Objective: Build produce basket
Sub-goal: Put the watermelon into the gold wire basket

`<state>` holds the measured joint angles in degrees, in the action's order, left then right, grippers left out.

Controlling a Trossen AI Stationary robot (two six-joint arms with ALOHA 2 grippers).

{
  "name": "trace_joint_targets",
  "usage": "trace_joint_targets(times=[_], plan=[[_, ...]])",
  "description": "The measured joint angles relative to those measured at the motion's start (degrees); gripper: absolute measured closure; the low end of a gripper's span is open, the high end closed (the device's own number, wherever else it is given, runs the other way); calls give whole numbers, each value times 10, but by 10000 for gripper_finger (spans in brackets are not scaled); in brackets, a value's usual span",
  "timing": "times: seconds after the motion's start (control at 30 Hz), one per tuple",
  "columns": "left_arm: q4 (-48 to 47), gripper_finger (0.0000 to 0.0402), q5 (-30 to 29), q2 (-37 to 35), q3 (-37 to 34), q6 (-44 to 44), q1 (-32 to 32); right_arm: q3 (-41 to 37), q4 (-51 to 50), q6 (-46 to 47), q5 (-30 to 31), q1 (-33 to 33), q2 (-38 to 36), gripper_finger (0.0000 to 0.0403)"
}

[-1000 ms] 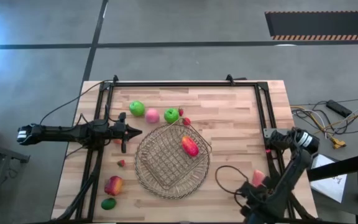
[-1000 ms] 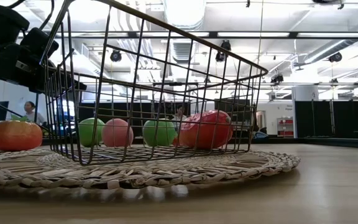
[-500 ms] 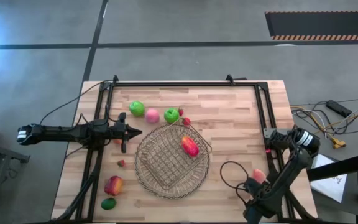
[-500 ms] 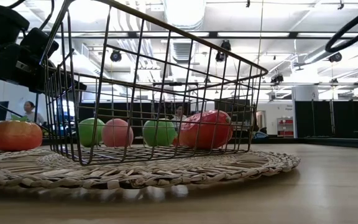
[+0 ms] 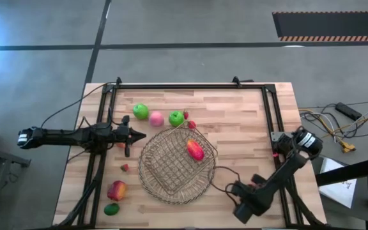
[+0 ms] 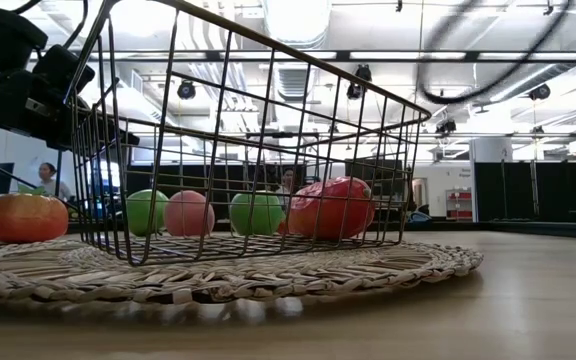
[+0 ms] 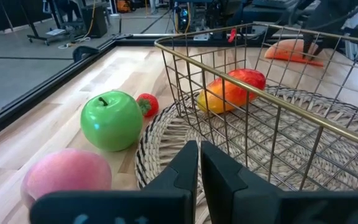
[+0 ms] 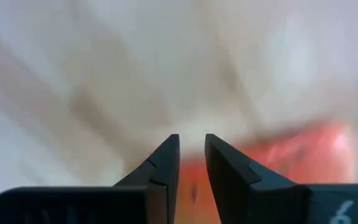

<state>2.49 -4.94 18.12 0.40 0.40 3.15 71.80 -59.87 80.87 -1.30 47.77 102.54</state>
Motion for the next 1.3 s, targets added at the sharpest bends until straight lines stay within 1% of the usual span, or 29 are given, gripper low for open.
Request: trace_joint_targets(times=[0.1, 0.2, 0.3, 0.37, 0.43, 0.53, 0.67, 0.8, 0.9, 1.0, 1.07, 1.13, 1.3], plan=[[0, 398, 0, 1, 0, 0, 0, 23, -3, -43, 64, -10, -4, 339], [0, 398, 0, 2, 0, 0, 0, 50, -27, -54, 89, -12, -10, 341], [0, 398, 0, 2, 0, 0, 0, 68, -79, -20, 88, -7, -20, 334], [0, 398, 0, 2, 0, 0, 0, 68, -103, 7, 73, 4, -33, 323], [0, 398, 0, 2, 0, 0, 0, 63, -117, 35, 59, 17, -50, 306], [0, 398, 0, 2, 0, 0, 0, 41, -117, 85, 52, 32, -80, 268], [0, 398, 0, 2, 0, 0, 0, -3, -115, 138, 18, 38, -120, 208], [0, 398, 0, 2, 0, 0, 0, -58, -106, 159, -32, 35, -162, 151], [0, 398, 0, 2, 0, 0, 0, -113, -79, 177, -67, 25, -202, 111], [0, 398, 0, 2, 0, 0, 0, -178, -33, 207, -95, 18, -244, 79], [0, 398, 0, 2, 0, 0, 0, -222, 14, 233, -110, 14, -272, 66], [0, 398, 0, 2, 0, 0, 0, -264, 66, 256, -116, 12, -298, 62], [0, 398, 0, 2, 0, 0, 0, -353, 209, 291, -117, 12, -342, 77]])
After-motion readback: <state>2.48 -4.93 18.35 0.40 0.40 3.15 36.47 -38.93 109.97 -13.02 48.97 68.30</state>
